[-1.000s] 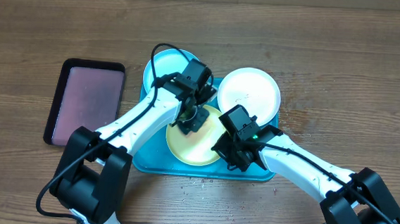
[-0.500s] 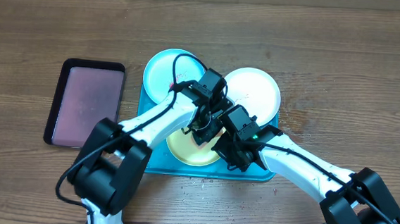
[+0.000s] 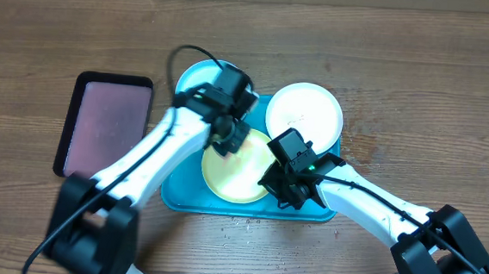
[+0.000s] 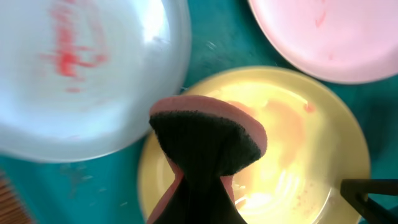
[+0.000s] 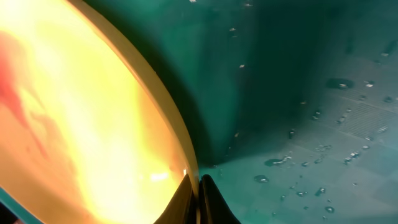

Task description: Clean dirty plates on tray and stack at the side

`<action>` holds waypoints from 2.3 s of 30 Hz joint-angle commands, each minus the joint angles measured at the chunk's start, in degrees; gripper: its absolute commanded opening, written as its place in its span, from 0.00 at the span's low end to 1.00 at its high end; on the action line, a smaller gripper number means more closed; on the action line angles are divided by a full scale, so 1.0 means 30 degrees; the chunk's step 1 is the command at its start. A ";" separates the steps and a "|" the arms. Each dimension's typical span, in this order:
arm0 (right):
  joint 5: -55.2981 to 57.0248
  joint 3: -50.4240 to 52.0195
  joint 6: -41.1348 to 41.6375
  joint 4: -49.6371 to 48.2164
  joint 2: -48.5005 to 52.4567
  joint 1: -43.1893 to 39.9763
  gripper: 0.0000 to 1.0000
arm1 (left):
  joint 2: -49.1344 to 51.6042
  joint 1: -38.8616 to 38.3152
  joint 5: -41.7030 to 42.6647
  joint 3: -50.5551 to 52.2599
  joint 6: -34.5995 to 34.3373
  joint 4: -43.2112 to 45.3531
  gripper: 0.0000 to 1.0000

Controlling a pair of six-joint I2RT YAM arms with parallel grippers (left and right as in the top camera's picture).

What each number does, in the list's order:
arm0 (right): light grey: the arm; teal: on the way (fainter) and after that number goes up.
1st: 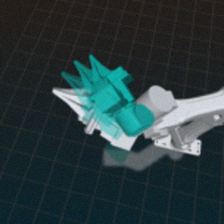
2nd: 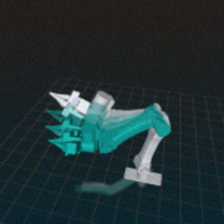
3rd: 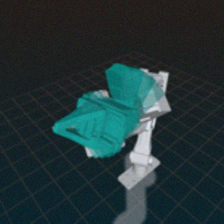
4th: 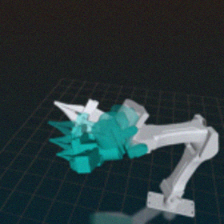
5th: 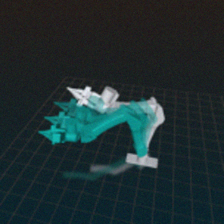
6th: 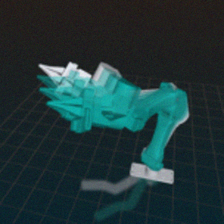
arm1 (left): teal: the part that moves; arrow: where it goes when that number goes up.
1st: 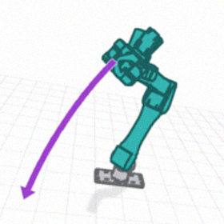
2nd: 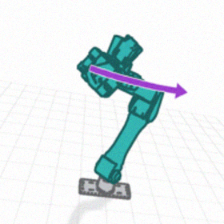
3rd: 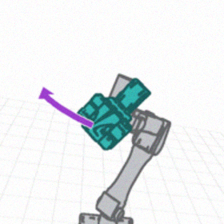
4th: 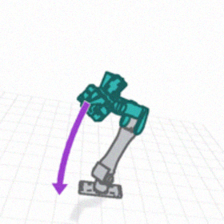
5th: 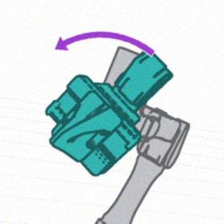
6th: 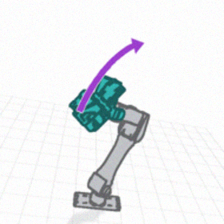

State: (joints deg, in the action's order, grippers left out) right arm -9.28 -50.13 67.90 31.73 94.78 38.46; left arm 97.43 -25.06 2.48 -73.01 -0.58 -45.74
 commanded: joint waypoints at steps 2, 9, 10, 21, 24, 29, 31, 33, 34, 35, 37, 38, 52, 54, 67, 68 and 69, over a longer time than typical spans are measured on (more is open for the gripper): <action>-0.0430 -0.0466 -0.1836 0.0073 -0.0197 0.0036 0.04 | -0.1763 0.1625 0.0408 -0.0080 -0.0845 -0.0342 0.04; 0.1982 -0.1719 -0.4175 0.2645 -0.1348 0.0058 0.04 | -0.2353 0.5778 0.3672 -0.0073 -0.0933 -0.0612 0.04; 0.2463 -0.1945 -0.4634 0.3075 -0.1566 0.0058 0.04 | -0.2353 0.6419 0.3796 -0.0073 -0.0903 -0.0721 0.04; 0.8954 -0.5231 -0.8735 0.7599 -0.3184 0.0058 0.04 | -0.2098 1.0244 0.1865 -0.0073 0.0131 -0.0794 0.04; 1.0710 -0.6076 -0.9238 0.8590 -0.3184 0.0080 0.04 | -0.1668 1.0382 0.1137 -0.0073 0.0109 -0.0423 0.04; 1.3304 -0.6805 -0.9311 0.9690 -0.3184 0.0408 0.04 | -0.0605 1.0382 -0.0568 -0.0073 -0.0597 -0.0175 0.04; 1.3777 -0.6936 -0.9726 0.9828 -0.3184 0.0663 0.04 | -0.0211 1.0389 -0.1246 -0.0073 -0.0852 -0.0168 0.04; 1.4280 -0.6965 -1.0091 0.9792 -0.3184 0.1035 0.04 | 0.0109 1.0389 -0.1654 -0.0073 -0.0882 -0.0029 0.04; 1.4724 -0.6965 -1.0098 0.9806 -0.3184 0.1282 0.04 | 0.0270 1.0382 -0.1851 -0.0073 -0.0896 0.0080 0.04; 1.5249 -0.6965 -1.0098 0.9806 -0.3184 0.1566 0.04 | 0.0430 1.0382 -0.1909 -0.0073 -0.0889 0.0211 0.04; 1.6466 -0.6965 -1.0091 0.9719 -0.3184 0.2215 0.04 | 0.0729 1.0382 -0.1902 -0.0073 -0.0882 0.0474 0.04; 1.7136 -0.6965 -1.0098 0.9646 -0.3184 0.2586 0.04 | 0.0831 1.0382 -0.1909 -0.0073 -0.0882 0.0561 0.04; 2.2105 -0.6958 -1.5227 0.6033 -0.3177 0.6717 0.04 | 0.1523 1.0382 -0.2025 -0.0073 -0.0874 0.0772 0.04; 2.2717 -0.6958 -1.5234 0.5923 -0.3177 0.6921 0.04 | 0.1523 1.0382 -0.2025 -0.0073 -0.0874 0.0794 0.04; 2.5587 -0.6958 -1.5300 0.5289 -0.3177 0.7249 0.04 | 0.1523 1.0382 -0.2018 -0.0073 -0.0882 0.0787 0.04; 2.5587 -0.6965 -1.5300 0.5231 -0.3177 0.7249 0.04 | 0.1523 1.0382 -0.2018 -0.0073 -0.0882 0.0780 0.04; 2.5594 -0.6958 -1.5307 0.5158 -0.3177 0.7249 0.04 | 0.1523 1.0382 -0.2018 -0.0073 -0.0882 0.0772 0.04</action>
State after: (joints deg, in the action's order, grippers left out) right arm 64.82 -69.12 21.98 47.94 86.72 59.77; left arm 101.54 6.00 -2.87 -73.01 -2.70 -43.66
